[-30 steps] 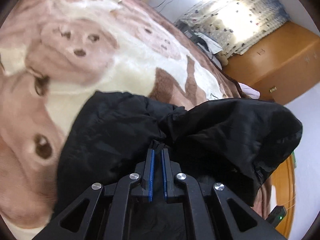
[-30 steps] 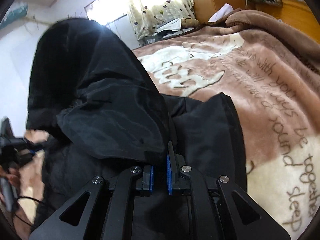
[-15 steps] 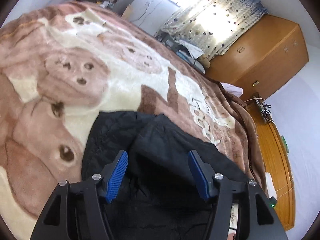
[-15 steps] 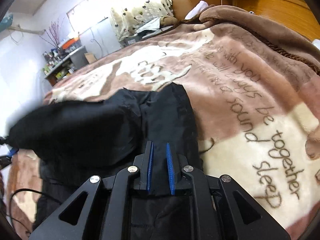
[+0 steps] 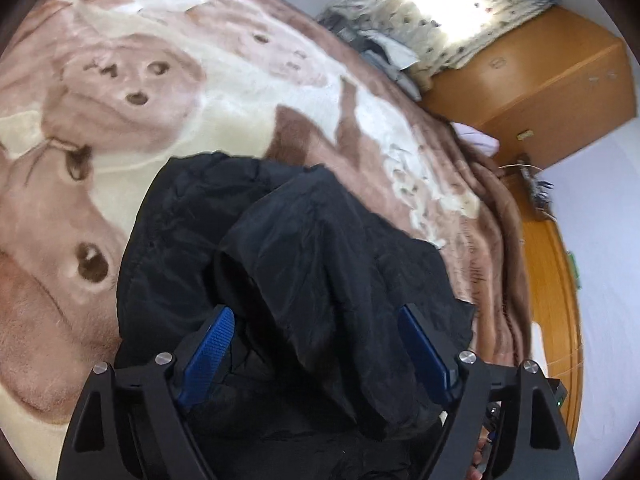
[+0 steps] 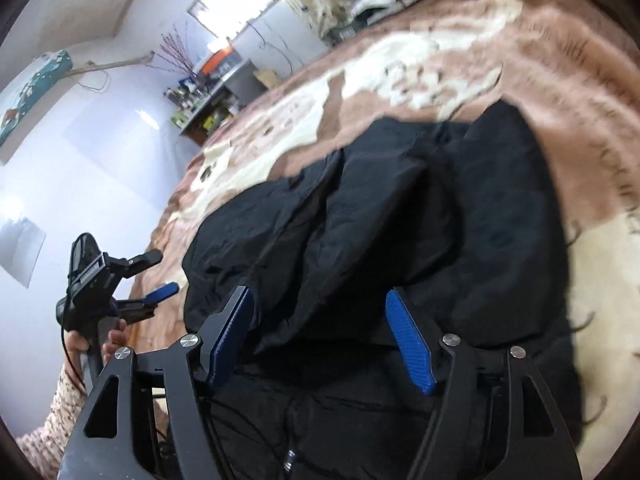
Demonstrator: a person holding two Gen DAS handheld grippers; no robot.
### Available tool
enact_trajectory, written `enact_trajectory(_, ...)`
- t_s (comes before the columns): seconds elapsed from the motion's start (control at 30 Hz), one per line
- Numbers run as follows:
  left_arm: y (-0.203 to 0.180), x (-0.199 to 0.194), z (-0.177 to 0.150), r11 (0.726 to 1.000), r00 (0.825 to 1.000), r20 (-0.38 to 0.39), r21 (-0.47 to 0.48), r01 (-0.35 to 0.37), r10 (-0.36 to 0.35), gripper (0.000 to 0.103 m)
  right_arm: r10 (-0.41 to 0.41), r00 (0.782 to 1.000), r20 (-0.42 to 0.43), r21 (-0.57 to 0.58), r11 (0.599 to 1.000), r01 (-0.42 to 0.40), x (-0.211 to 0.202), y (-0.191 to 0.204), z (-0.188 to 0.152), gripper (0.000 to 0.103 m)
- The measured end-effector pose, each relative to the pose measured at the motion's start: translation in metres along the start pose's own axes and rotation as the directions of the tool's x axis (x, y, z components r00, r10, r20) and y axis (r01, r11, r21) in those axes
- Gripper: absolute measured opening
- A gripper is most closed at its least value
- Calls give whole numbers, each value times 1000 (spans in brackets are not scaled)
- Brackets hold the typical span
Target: Fold large clothes
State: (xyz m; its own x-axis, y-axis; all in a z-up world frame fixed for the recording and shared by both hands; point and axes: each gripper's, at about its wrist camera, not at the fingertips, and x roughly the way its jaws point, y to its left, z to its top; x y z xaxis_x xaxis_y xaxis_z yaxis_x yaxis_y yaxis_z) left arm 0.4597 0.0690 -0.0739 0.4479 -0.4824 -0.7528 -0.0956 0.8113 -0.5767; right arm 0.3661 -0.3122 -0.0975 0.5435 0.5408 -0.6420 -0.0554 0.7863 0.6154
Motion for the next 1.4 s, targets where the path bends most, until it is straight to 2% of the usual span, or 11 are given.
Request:
enact_trajectory(0.1, -5, 7, -1, 997, 998, 24, 55, -57, 56, 75, -15, 1000, -19, -14, 1000, 14, 20, 5, 2, 69)
enact_trajectory(0.17, -6, 12, 0, 995, 997, 14, 69, -71, 70, 49, 3, 1000, -12, 0, 1000, -3, 27, 6, 5, 69)
enact_trajectory(0.2, -5, 14, 0, 994, 996, 16, 70, -87, 86, 45, -11, 1000, -6, 4, 1000, 11, 28, 6, 8, 60)
enact_trajectory(0.23, -5, 16, 1, 992, 995, 15, 76, -103, 102, 35, -24, 1000, 8, 3, 1000, 24, 27, 7, 10, 35)
enact_trajectory(0.33, -6, 13, 2, 986, 991, 33, 101, -129, 127, 5, -79, 995, 60, -48, 995, 82, 20, 15, 18, 6)
enact_trajectory(0.53, -27, -19, 2, 967, 981, 184, 229, -108, 66, 5, -153, 948, 278, -304, 923, 238, -24, 61, 15, 5)
enact_trajectory(0.7, -6, 7, -17, 950, 980, 79, 246, -195, 181, 5, -213, 964, 160, -369, 893, 258, 1, 51, -8, 5)
enact_trajectory(0.9, 13, 39, -39, 921, 954, -1, 258, -291, 301, 5, -308, 951, 35, -373, 879, 298, 34, 21, -29, 5)
enact_trajectory(1.2, -12, 11, -40, 867, 923, 131, 319, -384, 361, 5, -319, 945, 73, -436, 842, 318, 3, 50, -13, 10)
enact_trajectory(1.33, -24, -4, -39, 860, 932, 157, 359, -362, 327, 23, -336, 932, 134, -455, 815, 359, -12, 63, -8, 16)
enact_trajectory(1.4, -32, -12, -38, 848, 923, 191, 366, -384, 335, 34, -338, 926, 168, -465, 801, 376, -18, 71, -5, 19)
